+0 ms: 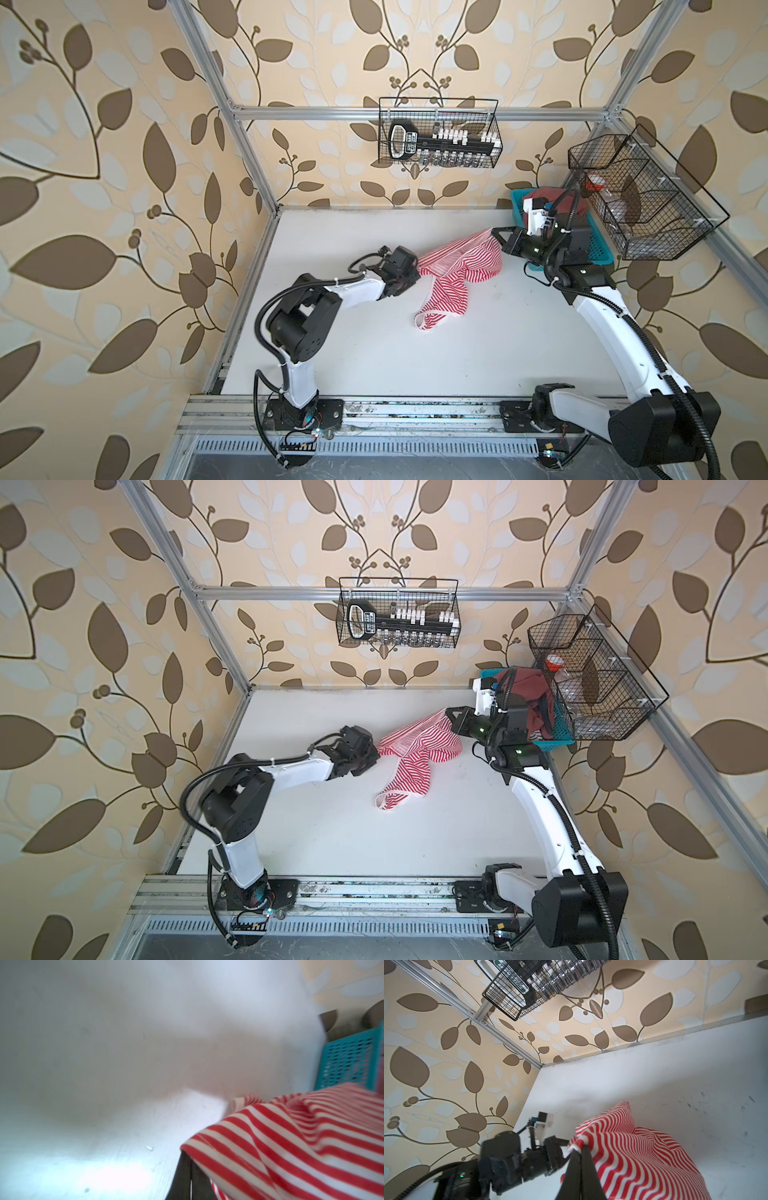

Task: Fold and stack the tank tops
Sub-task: 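Lift the tank top high with both grippers and shake it open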

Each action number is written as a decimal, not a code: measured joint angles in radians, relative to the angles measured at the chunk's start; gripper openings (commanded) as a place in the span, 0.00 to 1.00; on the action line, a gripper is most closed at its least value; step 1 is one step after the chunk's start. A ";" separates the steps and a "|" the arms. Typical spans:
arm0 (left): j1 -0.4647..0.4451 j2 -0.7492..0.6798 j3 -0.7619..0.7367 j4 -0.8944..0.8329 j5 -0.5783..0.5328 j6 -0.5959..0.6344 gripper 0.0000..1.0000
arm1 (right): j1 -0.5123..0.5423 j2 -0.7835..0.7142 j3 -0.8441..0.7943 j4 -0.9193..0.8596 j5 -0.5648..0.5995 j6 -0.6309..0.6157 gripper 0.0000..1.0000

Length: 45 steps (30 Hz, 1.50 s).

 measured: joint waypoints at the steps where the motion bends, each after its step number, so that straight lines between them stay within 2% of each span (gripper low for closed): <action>1: 0.017 -0.056 0.009 -0.028 -0.014 0.037 0.00 | -0.002 -0.006 0.011 -0.005 -0.005 -0.001 0.00; 4: 0.034 -0.237 0.082 -0.116 -0.061 0.177 0.00 | -0.002 -0.028 0.060 -0.019 -0.026 -0.001 0.00; 9: 0.019 -0.434 0.224 -0.208 -0.104 0.370 0.00 | -0.003 -0.043 0.163 -0.027 -0.050 -0.002 0.00; 15: 0.015 -0.546 0.373 -0.317 -0.114 0.552 0.00 | -0.006 -0.056 0.303 -0.046 -0.080 -0.003 0.00; 21: 0.015 -0.620 0.448 -0.398 -0.088 0.670 0.00 | -0.008 -0.101 0.394 -0.078 -0.090 -0.014 0.00; 31: 0.015 -0.749 0.510 -0.487 0.087 0.749 0.00 | -0.008 -0.181 0.473 -0.118 -0.117 -0.019 0.00; 39: 0.015 -0.887 0.547 -0.489 0.202 0.750 0.00 | -0.008 -0.280 0.489 -0.127 -0.188 0.008 0.00; 45: 0.015 -0.935 0.549 -0.486 0.248 0.740 0.00 | -0.008 -0.344 0.490 -0.129 -0.253 0.047 0.00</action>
